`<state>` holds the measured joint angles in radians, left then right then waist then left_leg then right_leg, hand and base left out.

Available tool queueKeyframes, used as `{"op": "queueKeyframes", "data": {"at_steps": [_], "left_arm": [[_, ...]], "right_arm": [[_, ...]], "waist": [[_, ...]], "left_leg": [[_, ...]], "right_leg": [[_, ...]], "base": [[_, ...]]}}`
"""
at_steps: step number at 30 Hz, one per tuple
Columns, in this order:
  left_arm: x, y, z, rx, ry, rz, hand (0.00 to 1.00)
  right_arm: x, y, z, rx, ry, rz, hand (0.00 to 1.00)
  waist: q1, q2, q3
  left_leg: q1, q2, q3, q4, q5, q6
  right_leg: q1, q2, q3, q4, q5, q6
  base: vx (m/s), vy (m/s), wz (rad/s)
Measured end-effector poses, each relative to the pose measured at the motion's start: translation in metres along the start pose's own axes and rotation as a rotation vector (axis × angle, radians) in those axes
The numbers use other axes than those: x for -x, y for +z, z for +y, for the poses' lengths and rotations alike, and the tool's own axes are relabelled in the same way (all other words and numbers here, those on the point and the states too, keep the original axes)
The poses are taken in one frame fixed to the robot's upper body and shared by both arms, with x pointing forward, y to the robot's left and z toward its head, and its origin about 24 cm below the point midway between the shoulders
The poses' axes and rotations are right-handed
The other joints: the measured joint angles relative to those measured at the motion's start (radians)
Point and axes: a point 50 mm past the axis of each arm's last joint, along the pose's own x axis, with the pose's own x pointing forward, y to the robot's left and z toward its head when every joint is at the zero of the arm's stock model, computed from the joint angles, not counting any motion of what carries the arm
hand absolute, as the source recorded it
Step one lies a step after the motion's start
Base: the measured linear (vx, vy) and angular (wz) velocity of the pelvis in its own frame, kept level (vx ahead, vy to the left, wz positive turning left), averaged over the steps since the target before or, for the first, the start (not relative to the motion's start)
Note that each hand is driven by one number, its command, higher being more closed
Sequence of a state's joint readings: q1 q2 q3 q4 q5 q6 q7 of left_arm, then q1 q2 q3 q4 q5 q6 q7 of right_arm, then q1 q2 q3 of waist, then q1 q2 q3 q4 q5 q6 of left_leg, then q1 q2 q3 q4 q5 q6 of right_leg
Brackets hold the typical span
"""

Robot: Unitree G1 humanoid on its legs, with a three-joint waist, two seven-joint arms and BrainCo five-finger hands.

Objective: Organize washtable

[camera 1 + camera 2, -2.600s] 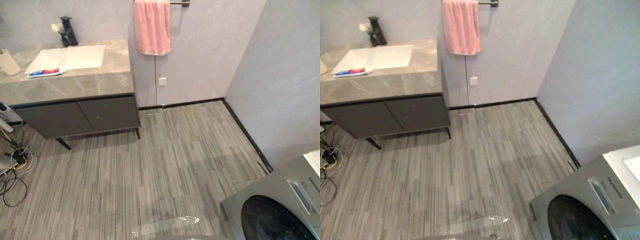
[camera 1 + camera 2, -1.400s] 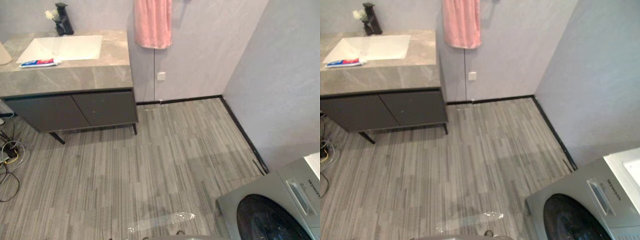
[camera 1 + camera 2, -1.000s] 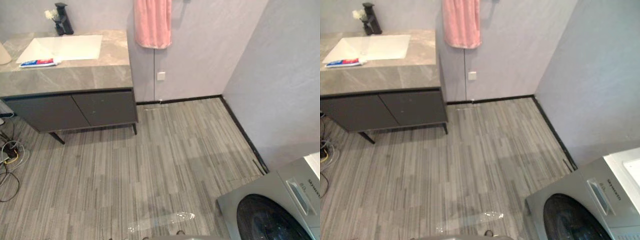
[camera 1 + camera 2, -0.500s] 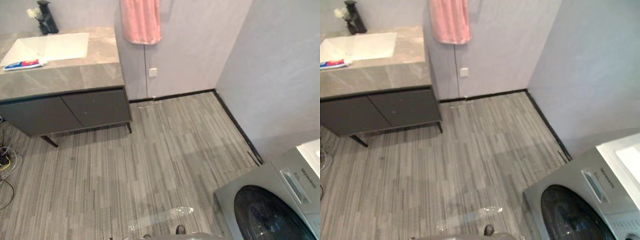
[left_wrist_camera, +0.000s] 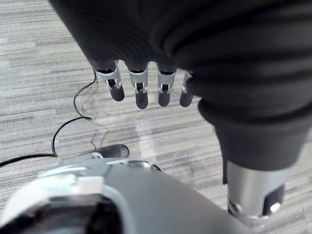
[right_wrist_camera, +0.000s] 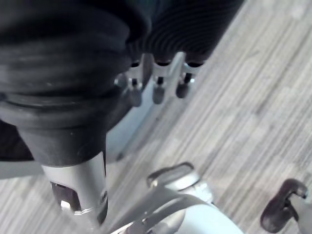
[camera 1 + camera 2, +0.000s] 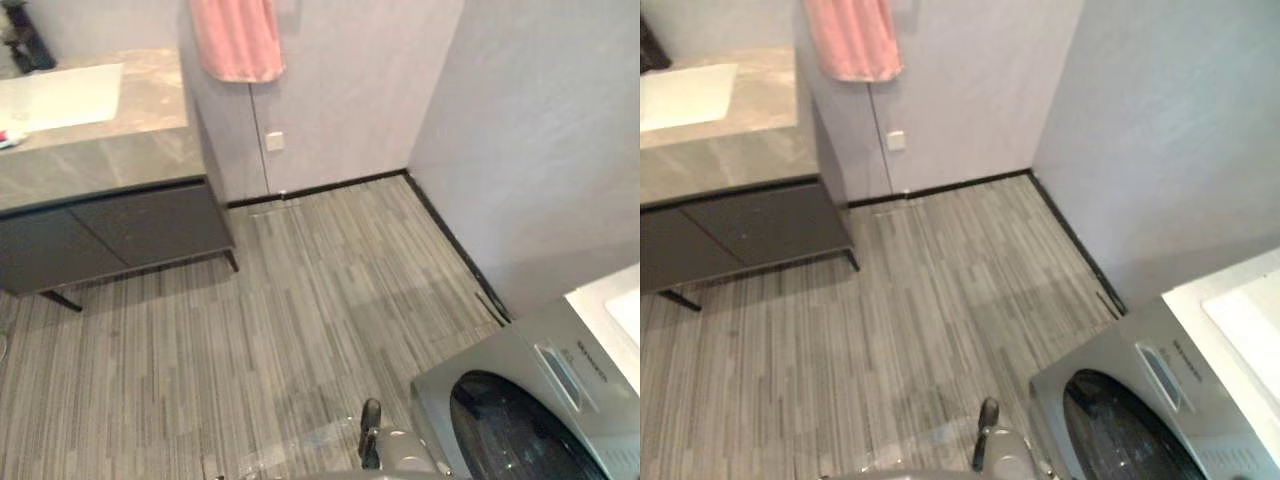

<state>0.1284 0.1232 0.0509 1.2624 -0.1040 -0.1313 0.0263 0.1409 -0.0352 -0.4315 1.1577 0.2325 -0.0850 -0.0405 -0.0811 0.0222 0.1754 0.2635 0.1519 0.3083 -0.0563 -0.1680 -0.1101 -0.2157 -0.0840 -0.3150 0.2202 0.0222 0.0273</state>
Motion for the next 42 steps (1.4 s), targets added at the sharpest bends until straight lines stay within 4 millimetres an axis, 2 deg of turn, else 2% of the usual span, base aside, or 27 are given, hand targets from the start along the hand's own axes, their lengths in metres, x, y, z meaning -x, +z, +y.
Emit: {"op": "queueKeyframes", "data": {"at_steps": [1,2,4,5,6,10,11,12,13,14,15,16,17,19,20,21,22,23,24,25,26,29,33,35,39,41,42], "left_arm": [[0.0,0.001,-0.002,0.001,-0.006,-0.006,0.0],[0.0,0.0,-0.002,0.007,-0.005,-0.003,0.0],[0.0,-0.001,-0.001,0.03,0.001,-0.002,0.0],[0.0,0.001,-0.001,0.034,0.003,-0.011,0.0],[0.0,0.002,-0.001,0.04,0.004,-0.014,0.0],[0.0,0.005,-0.001,0.093,0.016,-0.031,0.0],[0.0,0.005,-0.001,0.106,0.024,-0.032,0.0],[0.0,0.006,0.0,0.108,0.034,-0.035,0.0],[0.0,0.006,0.004,0.121,0.054,-0.038,0.0],[0.0,0.007,0.004,0.128,0.061,-0.042,0.0],[0.0,0.01,0.003,0.134,0.067,-0.057,0.0],[0.0,0.011,0.003,0.134,0.069,-0.064,0.0],[0.0,0.013,0.004,0.147,0.073,-0.073,0.0],[0.0,0.015,0.006,0.164,0.079,-0.093,0.0],[0.0,0.016,0.006,0.164,0.079,-0.098,0.0],[0.0,0.014,0.004,0.154,0.077,-0.095,0.0],[0.001,0.014,0.001,0.151,0.069,-0.096,0.0],[0.001,0.011,0.0,0.169,0.067,-0.092,0.0],[0.001,0.011,0.003,0.173,0.075,-0.095,0.0],[0.001,0.013,0.012,0.161,0.096,-0.105,0.0],[0.0,0.021,0.017,0.145,0.105,-0.123,0.0],[0.0,0.023,0.017,0.155,0.108,-0.126,0.0],[0.0,0.019,0.015,0.155,0.103,-0.111,0.0],[0.0,0.016,0.009,0.157,0.089,-0.099,0.0],[0.001,0.005,-0.001,0.16,0.068,-0.054,0.0],[0.001,0.003,-0.004,0.14,0.051,-0.047,0.0],[0.001,0.003,-0.003,0.121,0.043,-0.048,0.0]], "right_arm": [[-0.001,0.003,0.001,-0.002,0.003,-0.009,0.0],[-0.001,0.003,0.001,-0.001,0.003,-0.008,0.0],[-0.001,0.003,0.001,0.001,0.003,-0.007,0.0],[-0.001,0.003,0.002,0.005,0.006,-0.006,0.0],[-0.001,0.003,0.001,0.009,0.005,-0.007,0.0],[-0.001,0.002,-0.002,0.023,-0.005,0.001,0.0],[-0.001,0.0,-0.004,0.029,-0.011,0.008,0.0],[0.0,-0.002,-0.004,0.033,-0.013,0.013,0.0],[0.001,-0.007,-0.005,0.046,-0.014,0.03,0.0],[0.001,-0.007,-0.006,0.05,-0.016,0.032,0.0],[0.001,-0.007,-0.006,0.057,-0.018,0.034,0.0],[0.001,-0.007,-0.006,0.058,-0.017,0.036,0.0],[0.0,-0.007,-0.005,0.059,-0.014,0.04,0.0],[0.001,-0.009,-0.002,0.058,-0.009,0.048,0.0],[0.001,-0.01,-0.003,0.058,-0.01,0.049,0.0],[0.001,-0.008,-0.006,0.061,-0.015,0.04,0.0],[0.001,-0.007,-0.009,0.071,-0.02,0.035,0.0],[0.001,-0.006,-0.013,0.1,-0.023,0.031,0.0],[0.001,-0.008,-0.012,0.109,-0.021,0.036,0.0],[0.003,-0.014,-0.006,0.12,-0.002,0.049,0.0],[0.003,-0.017,-0.001,0.124,0.009,0.058,0.0],[0.002,-0.016,0.002,0.127,0.013,0.058,0.0],[0.002,-0.013,0.006,0.108,0.024,0.05,0.0],[0.001,-0.011,0.001,0.109,0.013,0.045,0.0],[0.001,-0.007,-0.011,0.071,-0.027,0.038,0.0],[0.001,-0.007,-0.015,0.045,-0.041,0.038,0.0],[0.001,-0.009,-0.014,0.017,-0.045,0.04,0.0]], "waist": [[-0.015,0.009,0.007],[-0.015,0.009,0.008],[-0.016,0.009,0.004],[-0.015,0.003,0.0],[-0.013,0.004,-0.002],[-0.008,0.008,-0.007],[0.0,0.01,-0.008],[0.008,0.004,-0.007],[0.023,-0.021,-0.007],[0.033,-0.021,-0.007],[0.04,-0.021,-0.007],[0.042,-0.025,-0.005],[0.044,-0.033,-0.004],[0.054,-0.044,-0.003],[0.054,-0.045,-0.003],[0.05,-0.033,-0.004],[0.049,-0.017,-0.007],[0.061,-0.001,-0.011],[0.07,0.0,-0.02],[0.066,-0.041,-0.032],[0.068,-0.066,-0.034],[0.072,-0.073,-0.035],[0.073,-0.075,-0.05],[0.073,-0.051,-0.061],[0.07,-0.004,-0.09],[0.069,0.009,-0.094],[0.067,0.006,-0.094]], "left_leg": [[0.024,0.016,-0.002,-0.009,0.018,-0.029],[0.051,0.029,-0.002,-0.015,0.04,-0.058],[0.071,0.045,-0.003,0.008,0.064,-0.074],[0.052,0.053,-0.004,0.072,0.079,-0.081],[0.036,0.059,-0.006,0.111,0.079,-0.08],[-0.089,0.118,-0.036,0.433,0.08,-0.081],[-0.116,0.15,-0.034,0.547,0.112,-0.092],[-0.126,0.157,-0.032,0.592,0.139,-0.095],[-0.156,0.169,-0.027,0.69,0.162,-0.095],[-0.171,0.176,-0.017,0.732,0.138,-0.084],[-0.206,0.177,0.003,0.793,0.055,-0.072],[-0.238,0.169,0.013,0.811,0.0,-0.048],[-0.284,0.145,0.02,0.795,-0.047,-0.029],[-0.344,0.103,0.017,0.695,-0.057,-0.022],[-0.364,0.068,-0.008,0.569,-0.05,-0.022],[-0.372,0.035,-0.051,0.406,-0.038,-0.035],[-0.371,0.027,-0.081,0.322,-0.029,-0.037],[-0.361,0.009,-0.129,0.283,0.096,-0.01],[-0.354,-0.014,-0.134,0.272,0.112,0.003],[-0.356,-0.049,-0.124,0.257,0.103,0.016],[-0.351,-0.074,-0.122,0.247,0.097,0.027],[-0.343,-0.09,-0.084,0.29,0.093,0.084],[-0.307,-0.084,-0.081,0.313,0.088,0.081],[-0.297,-0.071,-0.08,0.305,0.086,0.077],[-0.257,-0.063,-0.086,0.204,0.085,0.076],[-0.224,-0.064,-0.089,0.164,0.085,0.076],[-0.195,-0.076,-0.092,0.13,0.08,0.071]], "right_leg": [[-0.017,-0.004,-0.015,0.086,-0.056,-0.018],[-0.006,-0.004,-0.025,0.143,-0.096,-0.028],[0.026,-0.002,-0.042,0.165,-0.121,-0.04],[0.059,-0.002,-0.049,0.145,-0.136,-0.039],[0.074,0.0,-0.053,0.126,-0.138,-0.038],[0.195,0.031,-0.071,-0.009,-0.139,-0.039],[0.244,0.049,-0.068,-0.044,-0.139,-0.04],[0.267,0.051,-0.064,-0.061,-0.139,-0.041],[0.307,0.046,-0.051,-0.097,-0.138,-0.043],[0.325,0.045,-0.043,-0.111,-0.138,-0.044],[0.353,0.04,-0.026,-0.134,-0.139,-0.044],[0.371,0.032,-0.016,-0.15,-0.14,-0.046],[0.39,0.013,0.0,-0.165,-0.144,-0.049],[0.403,-0.027,0.024,-0.169,-0.147,-0.019],[0.411,-0.049,0.042,-0.165,-0.162,0.007],[0.426,-0.057,0.057,-0.163,-0.177,0.034],[0.428,-0.053,0.067,-0.162,-0.182,0.045],[0.433,-0.05,0.098,-0.169,-0.181,0.077],[0.44,-0.063,0.113,-0.183,-0.174,0.084],[0.437,-0.089,0.135,-0.187,-0.174,0.087],[0.43,-0.111,0.133,-0.186,-0.175,0.087],[0.424,-0.124,0.156,-0.185,-0.173,0.085],[0.438,-0.12,0.198,-0.182,-0.149,0.083],[0.419,-0.111,0.221,-0.174,-0.141,0.095],[0.339,-0.096,0.266,-0.097,-0.141,0.096],[0.295,-0.096,0.272,0.0,-0.147,0.104],[0.241,-0.108,0.274,0.126,-0.159,0.12]], "base": [[0.32,-0.194,0.22],[0.37,-0.243,0.2],[0.3,-0.222,0.21],[0.26,-0.162,0.24],[0.32,-0.172,0.28],[0.19,-0.1,0.12],[0.16,-0.092,-0.12],[0.19,-0.107,-0.21],[0.12,-0.064,-0.19],[0.16,-0.039,-0.25],[0.17,0.032,-0.19],[0.19,0.101,-0.25],[0.18,0.169,-0.38],[0.14,0.193,-0.47],[0.16,0.259,-0.38],[0.17,0.284,-0.35],[0.24,0.36,-0.54],[0.23,0.287,-0.57],[0.38,0.34,-0.51],[0.32,0.206,-0.07],[0.37,0.216,0.07],[0.27,0.108,-0.12],[0.15,-0.032,-0.43],[0.08,-0.101,-0.52],[0.06,-0.017,-0.52],[0.06,0.073,-0.24],[0.05,0.099,-0.03]]}}
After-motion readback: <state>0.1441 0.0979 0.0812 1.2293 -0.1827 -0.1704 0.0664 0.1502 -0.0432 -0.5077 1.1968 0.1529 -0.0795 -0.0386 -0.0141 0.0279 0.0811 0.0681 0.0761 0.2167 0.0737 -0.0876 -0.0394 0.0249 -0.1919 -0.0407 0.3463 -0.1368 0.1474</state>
